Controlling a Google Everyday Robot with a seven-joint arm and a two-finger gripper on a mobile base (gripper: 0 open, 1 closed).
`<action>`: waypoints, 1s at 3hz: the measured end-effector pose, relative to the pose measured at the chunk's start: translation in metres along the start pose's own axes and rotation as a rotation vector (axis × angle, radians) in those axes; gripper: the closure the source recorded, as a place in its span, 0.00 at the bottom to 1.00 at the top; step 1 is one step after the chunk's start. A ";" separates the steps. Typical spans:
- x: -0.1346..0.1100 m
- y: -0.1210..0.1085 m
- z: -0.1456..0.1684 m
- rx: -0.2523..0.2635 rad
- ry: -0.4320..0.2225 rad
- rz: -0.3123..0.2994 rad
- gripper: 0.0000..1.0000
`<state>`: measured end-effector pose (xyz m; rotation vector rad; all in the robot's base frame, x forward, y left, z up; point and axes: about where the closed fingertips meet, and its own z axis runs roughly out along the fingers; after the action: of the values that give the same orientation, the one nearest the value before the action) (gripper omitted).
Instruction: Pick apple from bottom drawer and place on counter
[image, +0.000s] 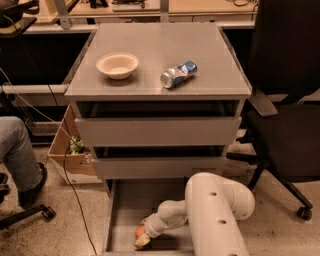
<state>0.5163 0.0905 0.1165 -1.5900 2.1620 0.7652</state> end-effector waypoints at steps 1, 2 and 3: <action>-0.003 -0.001 -0.006 0.010 -0.014 -0.004 0.73; -0.030 -0.007 -0.036 0.010 -0.131 -0.041 0.96; -0.050 -0.008 -0.097 -0.005 -0.330 -0.047 1.00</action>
Offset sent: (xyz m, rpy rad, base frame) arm 0.0444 -0.0663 0.1244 0.3747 -0.1444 -0.1128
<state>0.5434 0.0675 0.2204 -1.3980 1.8821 0.9441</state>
